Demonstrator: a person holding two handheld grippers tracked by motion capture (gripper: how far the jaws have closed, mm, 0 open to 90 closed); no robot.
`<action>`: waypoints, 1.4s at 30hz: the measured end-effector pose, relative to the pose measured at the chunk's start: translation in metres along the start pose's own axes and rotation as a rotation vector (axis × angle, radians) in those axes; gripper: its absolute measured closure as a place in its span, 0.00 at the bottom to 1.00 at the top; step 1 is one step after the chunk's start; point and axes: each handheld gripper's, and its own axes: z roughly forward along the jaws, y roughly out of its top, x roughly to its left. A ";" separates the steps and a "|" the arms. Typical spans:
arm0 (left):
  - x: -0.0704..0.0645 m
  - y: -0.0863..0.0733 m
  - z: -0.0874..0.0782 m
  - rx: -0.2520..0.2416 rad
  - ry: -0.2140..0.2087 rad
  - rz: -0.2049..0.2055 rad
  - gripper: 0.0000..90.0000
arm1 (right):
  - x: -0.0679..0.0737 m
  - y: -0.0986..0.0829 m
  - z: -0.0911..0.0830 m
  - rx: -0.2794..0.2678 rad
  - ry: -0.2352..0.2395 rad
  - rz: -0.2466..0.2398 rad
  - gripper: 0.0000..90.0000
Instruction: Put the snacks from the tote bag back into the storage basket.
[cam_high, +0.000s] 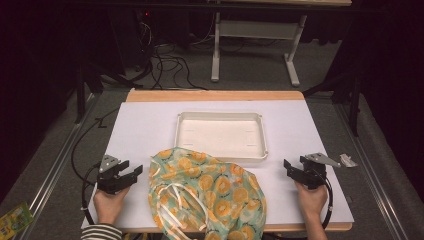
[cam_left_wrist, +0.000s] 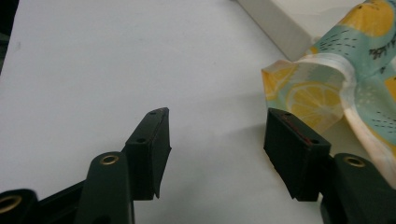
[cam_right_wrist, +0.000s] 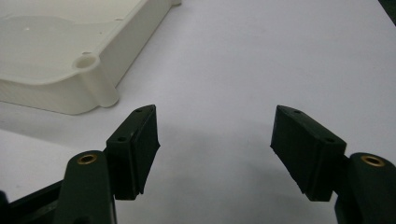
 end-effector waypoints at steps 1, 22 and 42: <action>0.000 0.000 -0.001 -0.001 -0.002 0.001 0.47 | 0.000 0.000 0.000 0.000 0.000 -0.004 0.36; -0.031 -0.004 -0.024 -0.008 -0.119 0.041 0.51 | 0.003 0.000 0.001 0.008 0.000 -0.031 0.34; -0.062 -0.008 -0.025 0.023 -0.186 0.145 0.55 | 0.006 0.000 0.002 0.017 -0.009 -0.053 0.34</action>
